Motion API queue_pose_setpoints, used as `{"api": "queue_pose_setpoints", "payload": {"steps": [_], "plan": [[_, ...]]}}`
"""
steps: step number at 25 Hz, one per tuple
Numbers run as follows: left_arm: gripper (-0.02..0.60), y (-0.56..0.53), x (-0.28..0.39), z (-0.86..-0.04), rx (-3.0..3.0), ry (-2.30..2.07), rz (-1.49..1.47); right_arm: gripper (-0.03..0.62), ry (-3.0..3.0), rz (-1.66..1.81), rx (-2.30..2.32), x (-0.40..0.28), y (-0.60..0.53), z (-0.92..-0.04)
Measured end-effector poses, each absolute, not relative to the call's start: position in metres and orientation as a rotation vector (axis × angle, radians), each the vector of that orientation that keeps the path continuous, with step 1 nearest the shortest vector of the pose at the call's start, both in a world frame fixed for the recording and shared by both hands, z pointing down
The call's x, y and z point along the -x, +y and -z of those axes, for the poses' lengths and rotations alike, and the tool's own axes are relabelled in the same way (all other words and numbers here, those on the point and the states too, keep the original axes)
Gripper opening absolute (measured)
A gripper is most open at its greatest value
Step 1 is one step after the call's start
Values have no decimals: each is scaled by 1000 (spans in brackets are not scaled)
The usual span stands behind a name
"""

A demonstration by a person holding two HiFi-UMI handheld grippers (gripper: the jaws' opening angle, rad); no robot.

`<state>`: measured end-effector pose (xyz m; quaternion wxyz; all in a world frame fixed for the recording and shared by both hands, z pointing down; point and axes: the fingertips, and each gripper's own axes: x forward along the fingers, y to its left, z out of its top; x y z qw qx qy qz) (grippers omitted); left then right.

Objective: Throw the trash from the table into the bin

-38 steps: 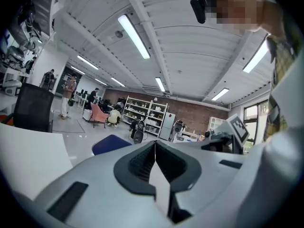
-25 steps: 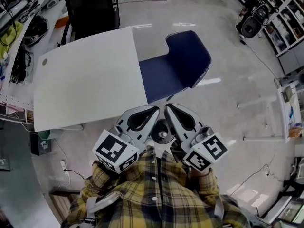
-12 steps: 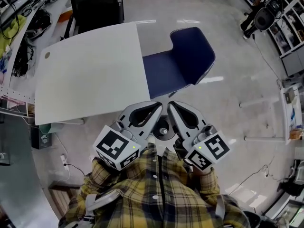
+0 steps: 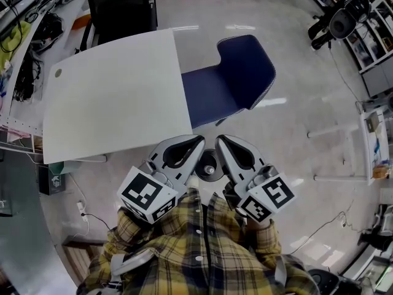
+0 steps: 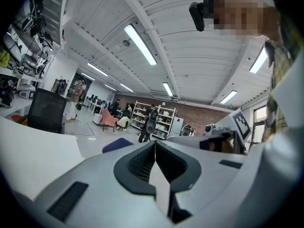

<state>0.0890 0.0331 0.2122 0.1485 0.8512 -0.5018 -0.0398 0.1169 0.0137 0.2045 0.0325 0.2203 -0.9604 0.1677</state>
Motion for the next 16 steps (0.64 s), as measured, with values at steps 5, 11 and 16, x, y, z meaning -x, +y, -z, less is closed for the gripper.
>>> {"api": "queue_pose_setpoints", "payload": {"steps": [5,11,16], "plan": [[11,36,-90,-214,-2433,-1441,118,-3,-2947,-522,-674,-118,16,-206],[11,39,-92,-215,-2431,-1434,116,-3,-2941,-533,-673,-120,18,-207],[11,44,-87,-216,-2419,-1441,125,-2,-2931,-528,-662,-118,21,-209]]}}
